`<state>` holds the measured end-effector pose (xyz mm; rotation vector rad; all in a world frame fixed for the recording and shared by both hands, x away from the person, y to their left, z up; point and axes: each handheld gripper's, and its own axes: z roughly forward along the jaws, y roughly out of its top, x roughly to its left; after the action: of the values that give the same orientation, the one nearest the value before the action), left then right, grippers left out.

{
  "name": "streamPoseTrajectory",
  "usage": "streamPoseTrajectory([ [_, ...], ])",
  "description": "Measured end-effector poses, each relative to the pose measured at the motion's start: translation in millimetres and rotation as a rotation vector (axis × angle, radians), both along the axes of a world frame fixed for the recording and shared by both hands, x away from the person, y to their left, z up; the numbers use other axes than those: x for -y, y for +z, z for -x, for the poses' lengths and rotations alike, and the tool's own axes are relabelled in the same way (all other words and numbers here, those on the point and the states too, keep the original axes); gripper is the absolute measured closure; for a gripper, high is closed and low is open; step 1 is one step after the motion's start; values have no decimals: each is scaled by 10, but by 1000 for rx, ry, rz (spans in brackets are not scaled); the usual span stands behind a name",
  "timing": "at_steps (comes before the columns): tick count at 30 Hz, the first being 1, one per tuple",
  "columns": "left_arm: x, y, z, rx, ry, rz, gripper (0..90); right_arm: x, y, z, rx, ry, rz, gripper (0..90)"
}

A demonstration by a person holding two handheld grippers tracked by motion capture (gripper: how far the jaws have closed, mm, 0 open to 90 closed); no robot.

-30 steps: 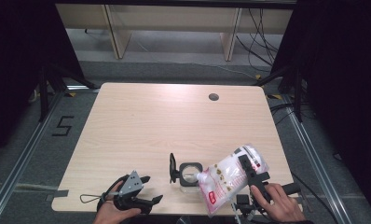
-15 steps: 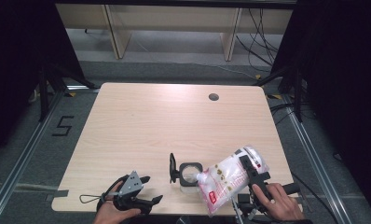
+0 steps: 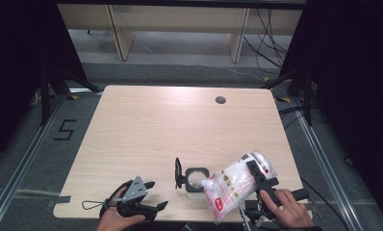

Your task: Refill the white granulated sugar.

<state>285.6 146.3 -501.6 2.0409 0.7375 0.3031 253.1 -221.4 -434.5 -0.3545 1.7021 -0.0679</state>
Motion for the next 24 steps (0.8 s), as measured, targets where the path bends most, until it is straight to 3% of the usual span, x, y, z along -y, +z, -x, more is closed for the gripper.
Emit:
streamPoseTrajectory([
  [4,3,2,3,-1,2,1,200,7,6,1,1,-13,-4,381],
  [5,3,-1,1,-2,0,2,200,10,29,-5,14,1,20,381],
  [6,0,1,-4,5,-5,-3,200,8,15,-2,12,-8,-3,381],
  [15,3,4,3,0,-1,3,200,17,22,-15,6,-21,3,380],
  [19,8,4,10,-6,11,11,200,11,-3,10,4,-24,-40,380],
  [20,4,5,7,0,3,4,201,-10,32,8,4,-8,8,380],
  [23,4,3,6,-1,4,11,200,-8,2,2,-4,-4,-34,379],
  [24,5,4,8,-4,6,14,200,-15,30,2,4,-7,5,379],
])
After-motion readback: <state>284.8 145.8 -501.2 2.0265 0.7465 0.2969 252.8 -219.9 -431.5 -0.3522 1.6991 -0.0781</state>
